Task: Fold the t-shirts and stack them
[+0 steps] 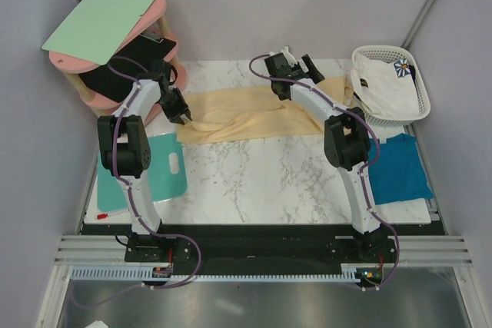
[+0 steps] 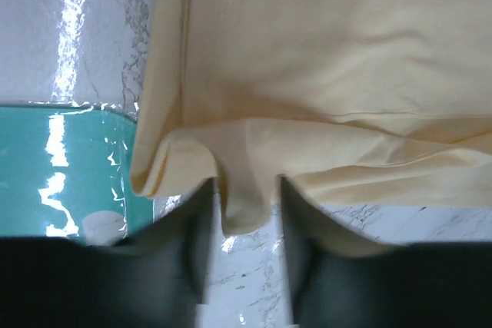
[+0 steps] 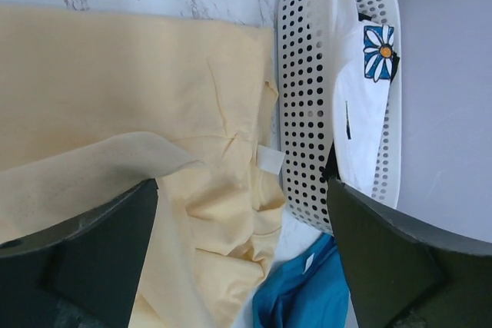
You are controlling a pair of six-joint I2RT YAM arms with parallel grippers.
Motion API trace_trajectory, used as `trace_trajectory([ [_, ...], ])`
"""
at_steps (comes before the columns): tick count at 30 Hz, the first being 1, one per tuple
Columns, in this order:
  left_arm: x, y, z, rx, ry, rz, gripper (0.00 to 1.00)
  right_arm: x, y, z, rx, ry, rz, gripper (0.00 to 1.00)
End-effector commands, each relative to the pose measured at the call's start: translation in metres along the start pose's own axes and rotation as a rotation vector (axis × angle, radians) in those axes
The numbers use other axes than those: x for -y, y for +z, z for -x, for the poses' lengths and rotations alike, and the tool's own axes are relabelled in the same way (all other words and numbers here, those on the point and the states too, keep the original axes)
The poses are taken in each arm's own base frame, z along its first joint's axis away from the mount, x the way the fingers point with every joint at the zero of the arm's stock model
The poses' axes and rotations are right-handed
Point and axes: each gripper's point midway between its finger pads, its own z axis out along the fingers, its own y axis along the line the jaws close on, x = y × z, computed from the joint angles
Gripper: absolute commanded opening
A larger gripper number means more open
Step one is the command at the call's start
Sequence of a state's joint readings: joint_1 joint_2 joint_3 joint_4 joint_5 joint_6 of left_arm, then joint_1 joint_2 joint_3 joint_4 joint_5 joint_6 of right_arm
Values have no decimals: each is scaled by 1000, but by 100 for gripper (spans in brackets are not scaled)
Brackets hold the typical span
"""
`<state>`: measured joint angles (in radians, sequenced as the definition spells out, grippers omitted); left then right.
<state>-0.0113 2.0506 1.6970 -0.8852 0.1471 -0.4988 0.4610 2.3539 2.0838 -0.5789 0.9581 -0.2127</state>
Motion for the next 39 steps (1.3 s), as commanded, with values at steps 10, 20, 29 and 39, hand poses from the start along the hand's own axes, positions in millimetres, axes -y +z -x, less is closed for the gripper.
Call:
trace_trajectory([
  [10, 14, -73, 35, 346, 96, 47, 82, 53, -48, -2, 95, 292, 34, 98],
  [20, 38, -41, -17, 293, 244, 93, 81, 52, -23, -25, 57, 523, 410, 95],
  [29, 43, -16, -40, 234, 276, 99, 81, 30, 9, -28, 57, 602, 692, 86],
  [39, 35, -2, -53, 192, 290, 122, 80, 2, -1, -4, 75, 734, 998, 87],
])
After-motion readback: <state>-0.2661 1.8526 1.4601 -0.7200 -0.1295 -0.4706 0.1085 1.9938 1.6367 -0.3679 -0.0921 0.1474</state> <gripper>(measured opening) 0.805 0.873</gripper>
